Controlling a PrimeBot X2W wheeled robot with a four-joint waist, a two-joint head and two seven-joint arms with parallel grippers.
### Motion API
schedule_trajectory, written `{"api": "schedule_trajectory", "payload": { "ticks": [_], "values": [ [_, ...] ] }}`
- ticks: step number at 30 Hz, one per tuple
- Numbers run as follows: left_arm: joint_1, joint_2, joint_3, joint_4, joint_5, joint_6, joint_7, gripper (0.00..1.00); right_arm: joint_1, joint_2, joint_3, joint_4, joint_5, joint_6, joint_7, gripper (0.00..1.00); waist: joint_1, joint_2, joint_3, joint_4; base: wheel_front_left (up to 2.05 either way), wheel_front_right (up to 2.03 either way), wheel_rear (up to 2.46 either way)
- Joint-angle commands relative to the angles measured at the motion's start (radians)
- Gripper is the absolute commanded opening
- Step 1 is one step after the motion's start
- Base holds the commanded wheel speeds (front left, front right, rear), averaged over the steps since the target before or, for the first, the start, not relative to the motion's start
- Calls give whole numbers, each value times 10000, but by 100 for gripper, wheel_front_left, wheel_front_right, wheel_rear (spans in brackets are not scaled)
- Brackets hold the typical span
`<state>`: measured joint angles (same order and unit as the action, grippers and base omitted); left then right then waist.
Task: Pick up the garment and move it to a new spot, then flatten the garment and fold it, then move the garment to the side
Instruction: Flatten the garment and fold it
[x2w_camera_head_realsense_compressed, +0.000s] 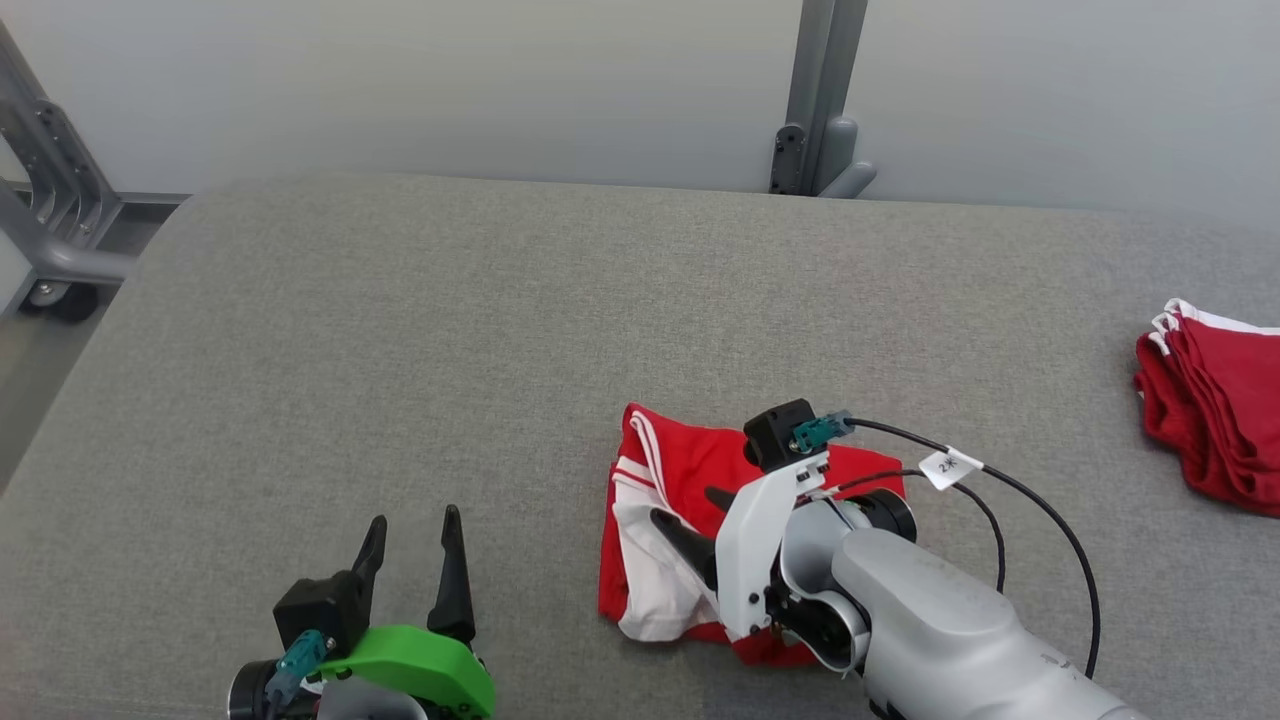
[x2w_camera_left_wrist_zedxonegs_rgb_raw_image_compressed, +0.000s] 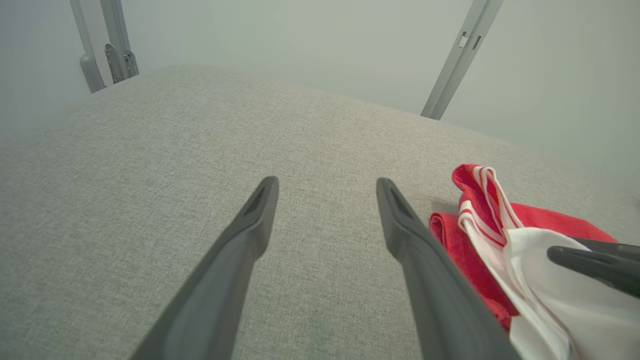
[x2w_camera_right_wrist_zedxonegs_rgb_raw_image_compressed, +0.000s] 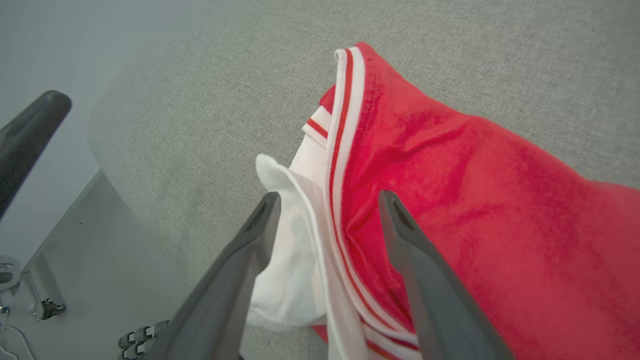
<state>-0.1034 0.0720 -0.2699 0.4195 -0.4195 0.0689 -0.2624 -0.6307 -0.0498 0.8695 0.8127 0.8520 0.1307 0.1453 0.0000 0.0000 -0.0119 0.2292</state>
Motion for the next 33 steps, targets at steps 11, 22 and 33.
{"api": "schedule_trajectory", "payload": {
  "ticks": [11, 22, 33],
  "values": [
    [142, -36, 120, -164, 198, -32, -22, 100, -433, -22, -284, -198, 564, -4, -1188, 100, 0, 0, -77, -516, 0, 0, 0],
    [274, -30, 109, -329, 265, -48, -22, 100, -81, -254, -1241, 197, 173, -4, -2611, 100, 0, 0, -96, -847, 0, 0, 0],
    [398, -39, 26, -628, 387, 47, -22, 100, 581, -822, -2809, 59, -1436, -4, -4059, 100, 0, 0, -121, -1287, 0, 0, 0]
  ]
}}
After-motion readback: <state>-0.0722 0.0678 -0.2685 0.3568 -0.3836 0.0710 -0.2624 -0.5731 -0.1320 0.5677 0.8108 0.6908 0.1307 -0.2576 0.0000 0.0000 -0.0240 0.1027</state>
